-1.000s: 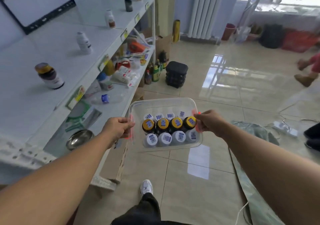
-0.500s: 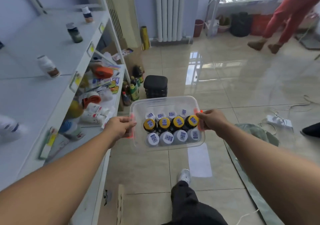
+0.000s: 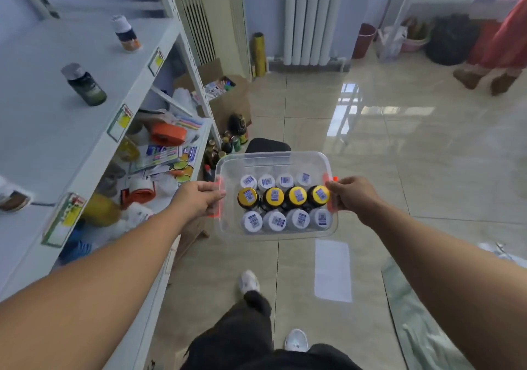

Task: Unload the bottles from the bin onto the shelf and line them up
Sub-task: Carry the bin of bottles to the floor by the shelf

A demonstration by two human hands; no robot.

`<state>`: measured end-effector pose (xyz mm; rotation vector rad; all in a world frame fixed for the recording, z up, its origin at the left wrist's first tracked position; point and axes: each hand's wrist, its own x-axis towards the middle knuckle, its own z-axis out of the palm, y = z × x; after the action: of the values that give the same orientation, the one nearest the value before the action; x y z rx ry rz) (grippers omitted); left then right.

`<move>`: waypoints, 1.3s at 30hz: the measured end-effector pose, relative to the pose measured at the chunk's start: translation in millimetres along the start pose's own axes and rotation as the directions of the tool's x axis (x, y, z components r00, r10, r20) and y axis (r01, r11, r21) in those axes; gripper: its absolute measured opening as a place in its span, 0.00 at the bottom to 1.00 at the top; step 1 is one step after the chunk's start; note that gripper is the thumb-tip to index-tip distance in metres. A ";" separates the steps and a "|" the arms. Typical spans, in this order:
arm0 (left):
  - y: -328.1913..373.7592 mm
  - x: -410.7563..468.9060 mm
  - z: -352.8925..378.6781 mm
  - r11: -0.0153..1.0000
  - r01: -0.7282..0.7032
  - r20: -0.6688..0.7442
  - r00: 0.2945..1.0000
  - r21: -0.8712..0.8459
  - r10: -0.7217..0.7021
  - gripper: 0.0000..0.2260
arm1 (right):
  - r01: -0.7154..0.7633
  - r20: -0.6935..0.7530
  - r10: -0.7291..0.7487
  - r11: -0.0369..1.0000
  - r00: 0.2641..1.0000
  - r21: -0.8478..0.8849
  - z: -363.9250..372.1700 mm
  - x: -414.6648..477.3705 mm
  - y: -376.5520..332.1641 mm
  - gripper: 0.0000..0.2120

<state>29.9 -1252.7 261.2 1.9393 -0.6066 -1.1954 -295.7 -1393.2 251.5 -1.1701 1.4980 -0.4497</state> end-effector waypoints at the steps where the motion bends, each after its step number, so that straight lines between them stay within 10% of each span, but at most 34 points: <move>1: 7.1 18.6 1.7 1.000 0.004 -0.006 1.000 0.006 -0.004 0.11 | -0.005 -0.003 0.005 1.000 1.000 -0.005 3.2 18.9 -7.6 0.18; 21: 149.4 358.1 25.3 0.981 0.141 -0.024 0.990 0.136 -0.140 0.07 | -0.150 0.030 0.149 0.989 0.988 0.010 44.9 346.4 -134.4 0.14; 39: 49.2 637.0 66.5 0.923 0.315 -0.015 0.947 0.221 -0.320 0.12 | -0.310 -0.053 0.306 0.945 0.951 -0.110 153.8 597.6 -38.1 0.16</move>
<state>255.5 -1764.1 -55.2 2.2815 -0.4614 -1.3975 -69.8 -1866.3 -76.3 -0.9966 1.7223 -0.1722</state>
